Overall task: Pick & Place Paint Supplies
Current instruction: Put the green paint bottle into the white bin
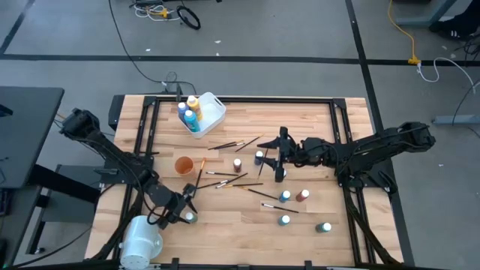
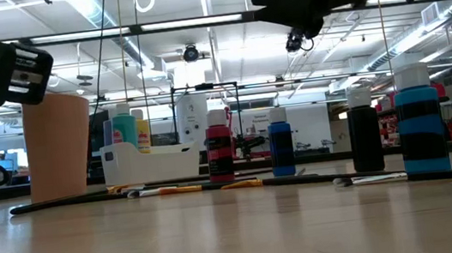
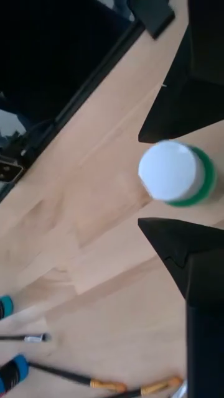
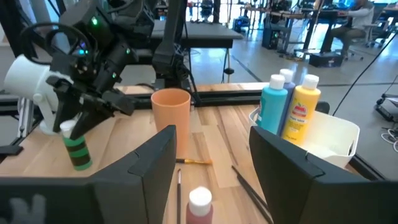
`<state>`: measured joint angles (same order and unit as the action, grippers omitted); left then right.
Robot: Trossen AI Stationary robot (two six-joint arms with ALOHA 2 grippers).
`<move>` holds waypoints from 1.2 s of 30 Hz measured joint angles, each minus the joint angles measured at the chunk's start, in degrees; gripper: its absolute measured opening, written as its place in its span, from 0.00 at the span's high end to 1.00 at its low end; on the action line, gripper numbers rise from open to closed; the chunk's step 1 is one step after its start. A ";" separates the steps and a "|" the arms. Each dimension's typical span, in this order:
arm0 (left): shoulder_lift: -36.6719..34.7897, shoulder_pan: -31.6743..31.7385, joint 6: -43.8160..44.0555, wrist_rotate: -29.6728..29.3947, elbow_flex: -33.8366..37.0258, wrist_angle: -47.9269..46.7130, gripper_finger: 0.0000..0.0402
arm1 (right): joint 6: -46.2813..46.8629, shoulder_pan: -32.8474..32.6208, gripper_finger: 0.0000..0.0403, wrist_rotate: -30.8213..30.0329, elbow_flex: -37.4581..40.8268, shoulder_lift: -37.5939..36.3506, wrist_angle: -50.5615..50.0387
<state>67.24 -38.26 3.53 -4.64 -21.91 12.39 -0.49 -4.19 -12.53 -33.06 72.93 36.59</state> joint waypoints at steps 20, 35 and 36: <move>-0.10 1.30 -5.18 -13.72 -1.10 14.43 0.66 | -0.02 0.00 0.49 -0.02 0.00 0.00 1.86; -0.93 16.54 -8.64 -33.32 -17.52 1.32 0.66 | 0.00 0.00 0.49 -0.02 0.00 0.00 3.89; -1.05 17.77 -9.29 -33.43 -18.17 1.33 0.66 | 0.14 0.00 0.49 -0.02 0.00 0.00 3.93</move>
<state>66.19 -20.49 -5.76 -38.07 -40.09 13.72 -0.35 -4.19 -12.56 -33.06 72.93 40.52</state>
